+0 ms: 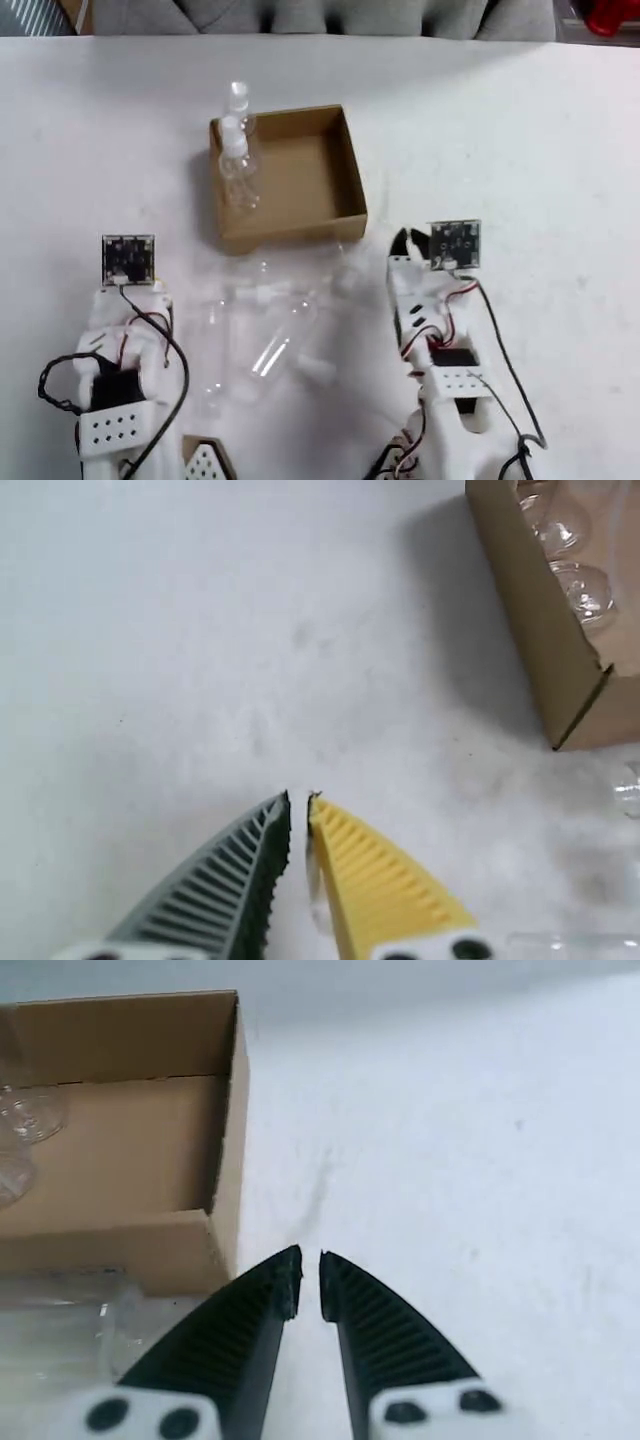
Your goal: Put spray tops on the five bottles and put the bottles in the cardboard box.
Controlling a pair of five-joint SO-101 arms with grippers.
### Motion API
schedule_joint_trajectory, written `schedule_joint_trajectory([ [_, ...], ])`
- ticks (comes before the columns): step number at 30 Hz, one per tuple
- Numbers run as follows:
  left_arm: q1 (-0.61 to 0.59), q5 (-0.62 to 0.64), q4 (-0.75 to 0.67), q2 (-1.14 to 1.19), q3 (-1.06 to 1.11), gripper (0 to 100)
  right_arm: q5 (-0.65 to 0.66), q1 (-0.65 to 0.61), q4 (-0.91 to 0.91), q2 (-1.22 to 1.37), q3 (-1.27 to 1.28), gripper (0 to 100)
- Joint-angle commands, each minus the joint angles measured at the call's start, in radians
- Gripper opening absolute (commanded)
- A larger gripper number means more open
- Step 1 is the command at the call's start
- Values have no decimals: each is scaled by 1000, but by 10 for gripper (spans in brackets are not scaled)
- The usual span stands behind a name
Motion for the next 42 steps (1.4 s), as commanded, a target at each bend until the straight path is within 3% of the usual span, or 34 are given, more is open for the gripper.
schedule_joint_trajectory([
  [1, 19, -11, 12, -24, -5, 35, 14, -22, 1, 15, -17, 15],
  [7, 13, -6, 12, -25, -5, 35, 46, 2, -4, 33, -23, 15],
  [13, 16, -9, 12, -25, -5, 35, 72, -82, 2, 38, 0, 15],
  [18, 22, -11, 48, -28, -9, 35, 180, -71, 2, 39, 20, 15],
  [36, 45, -12, 48, -28, -6, 35, 180, -70, 2, 38, 23, 15],
  [42, 45, -12, 46, -28, -6, 35, 180, -18, 2, 38, 17, 15],
])
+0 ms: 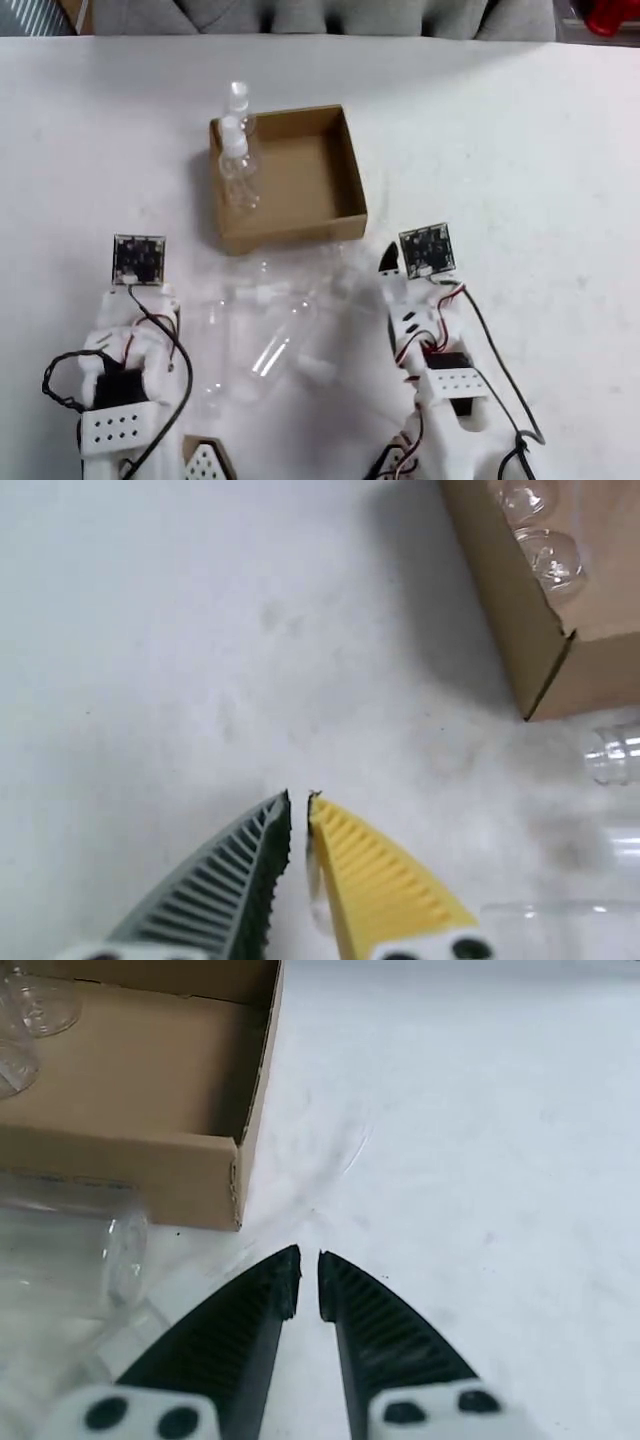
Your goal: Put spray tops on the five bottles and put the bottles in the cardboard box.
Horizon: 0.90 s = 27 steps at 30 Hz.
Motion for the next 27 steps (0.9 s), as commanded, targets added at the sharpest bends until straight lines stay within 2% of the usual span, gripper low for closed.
schedule_joint_trajectory([
  [1, 4, -6, 3, -28, -6, 35, 11, 30, 2, 2, -17, 15],
  [9, 18, -3, 8, -28, -6, 35, -28, 13, 1, 2, -11, 15],
  [15, -21, 3, 6, -28, -6, 35, -29, -25, 2, 2, -3, 15],
  [19, -21, 3, 3, -28, -8, 35, -35, 19, 1, -5, -5, 15],
  [23, -24, 3, 3, -28, -8, 35, -31, -10, -1, 1, -5, 15],
  [27, -21, 3, 3, -28, -8, 37, -35, 16, -2, 1, -9, 15],
])
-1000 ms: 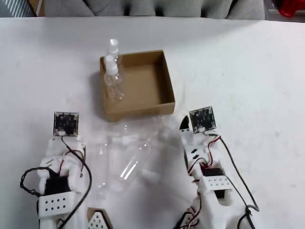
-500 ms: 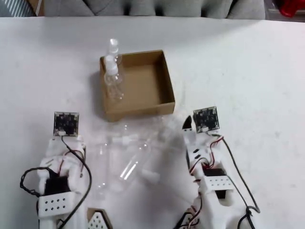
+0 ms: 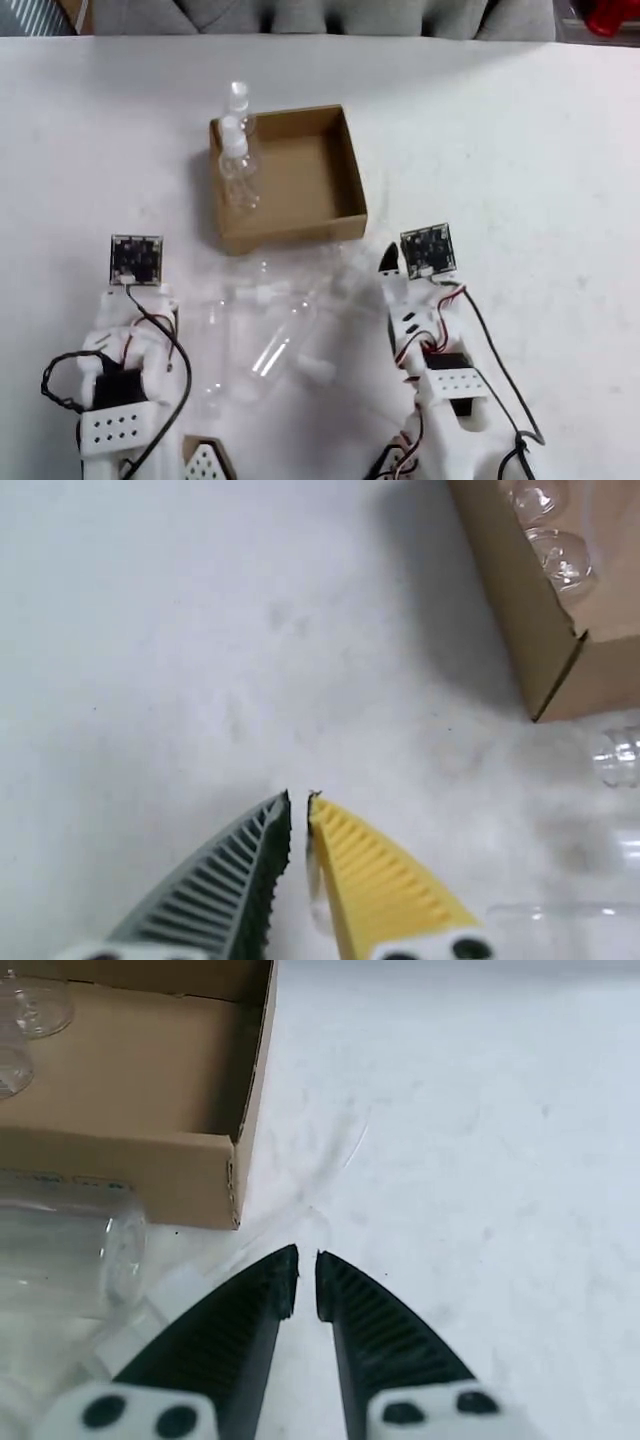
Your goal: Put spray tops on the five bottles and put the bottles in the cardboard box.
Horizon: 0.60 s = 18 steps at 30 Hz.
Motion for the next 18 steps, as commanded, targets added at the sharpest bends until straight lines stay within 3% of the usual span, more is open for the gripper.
schedule_joint_trajectory([
  [1, -8, 3, 3, -28, -8, 37, -11, 19, -2, 1, -11, 15],
  [7, 59, 2, 2, -28, -9, 38, -11, 19, -2, 2, -11, 15],
  [18, 39, 2, -38, -24, -5, 35, -11, -1, -1, 1, -12, 15],
])
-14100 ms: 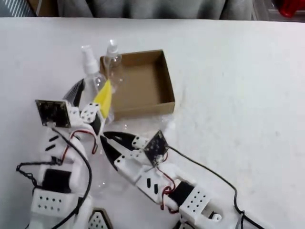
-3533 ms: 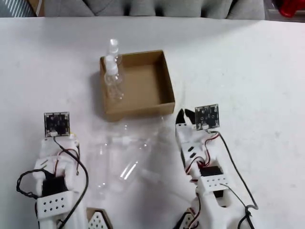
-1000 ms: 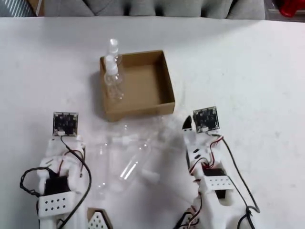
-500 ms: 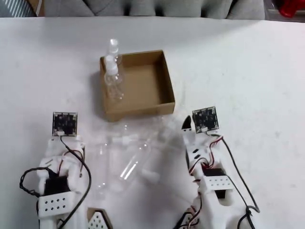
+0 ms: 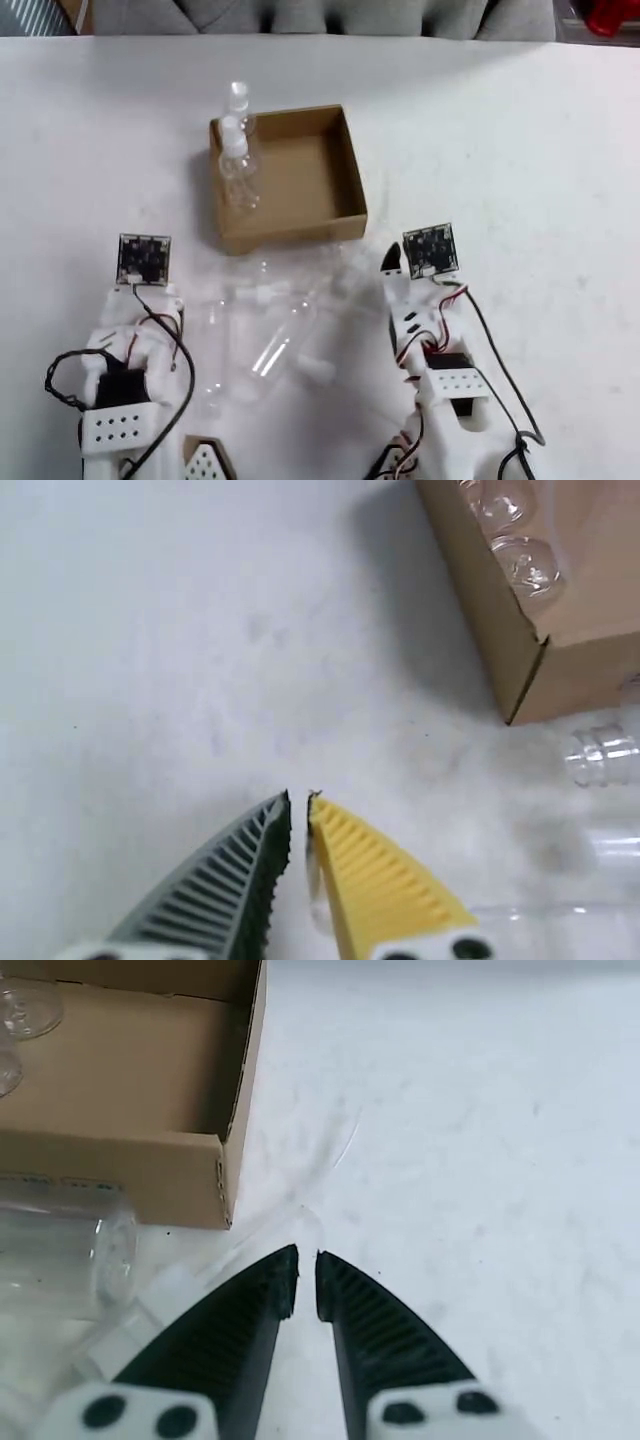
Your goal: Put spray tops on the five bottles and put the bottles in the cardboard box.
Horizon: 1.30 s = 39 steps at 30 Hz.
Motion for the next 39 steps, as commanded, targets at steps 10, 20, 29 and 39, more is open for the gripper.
schedule_joint_trajectory([
  [10, 1, 2, -14, -25, -5, 35, -6, 13, 1, 1, -9, 15],
  [20, -4, 5, -2, -27, -12, 35, -11, 8, 2, 2, -8, 15],
  [29, -1, 60, 565, -22, -577, 36, -5, -10, 2, 2, -6, 15],
  [39, 194, 63, 990, 36, -979, 38, -3, -12, 2, 2, -6, 15],
])
